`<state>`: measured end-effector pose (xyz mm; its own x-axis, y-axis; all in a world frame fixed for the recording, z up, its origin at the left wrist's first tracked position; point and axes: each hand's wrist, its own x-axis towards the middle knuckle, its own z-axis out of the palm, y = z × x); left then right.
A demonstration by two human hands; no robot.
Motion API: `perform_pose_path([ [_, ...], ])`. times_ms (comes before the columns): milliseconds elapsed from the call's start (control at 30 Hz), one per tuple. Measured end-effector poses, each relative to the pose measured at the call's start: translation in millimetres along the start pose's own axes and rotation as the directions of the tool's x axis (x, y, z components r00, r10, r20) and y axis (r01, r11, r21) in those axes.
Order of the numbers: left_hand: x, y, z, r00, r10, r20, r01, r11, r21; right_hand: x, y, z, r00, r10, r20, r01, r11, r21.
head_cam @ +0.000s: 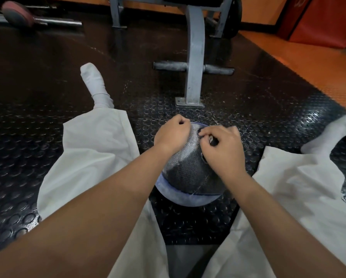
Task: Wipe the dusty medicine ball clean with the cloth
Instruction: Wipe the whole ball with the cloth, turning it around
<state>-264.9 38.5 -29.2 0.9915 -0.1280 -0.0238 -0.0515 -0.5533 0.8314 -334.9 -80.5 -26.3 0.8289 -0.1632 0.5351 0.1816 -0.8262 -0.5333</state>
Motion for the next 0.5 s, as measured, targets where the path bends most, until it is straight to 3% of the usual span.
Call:
perform_pose_path([
  [133,-1,3,6,0.997,-0.045,-0.064,0.046,0.999,0.002,59,2,8,0.929,0.273,0.249,-0.266,0.962,-0.065],
  [200,1,6,7,0.992,-0.091,-0.091,0.090,0.996,-0.008,68,0,10,0.912,0.293,0.287,-0.279,0.956,-0.089],
  [267,6,8,6,0.990,-0.105,-0.092,0.105,0.994,-0.008,55,1,13,0.953,0.220,0.208,-0.205,0.974,-0.095],
  [333,11,8,4,0.991,-0.104,-0.082,0.103,0.995,-0.012,22,-2,14,0.992,0.117,0.041,-0.113,0.990,-0.082],
  [400,17,7,3,0.993,-0.097,-0.063,0.097,0.995,-0.013,-13,-4,13,0.997,-0.019,-0.075,0.017,0.999,-0.034],
  [500,20,6,3,0.998,-0.061,-0.033,0.060,0.998,-0.017,-34,0,12,0.966,-0.221,-0.135,0.218,0.975,-0.041],
])
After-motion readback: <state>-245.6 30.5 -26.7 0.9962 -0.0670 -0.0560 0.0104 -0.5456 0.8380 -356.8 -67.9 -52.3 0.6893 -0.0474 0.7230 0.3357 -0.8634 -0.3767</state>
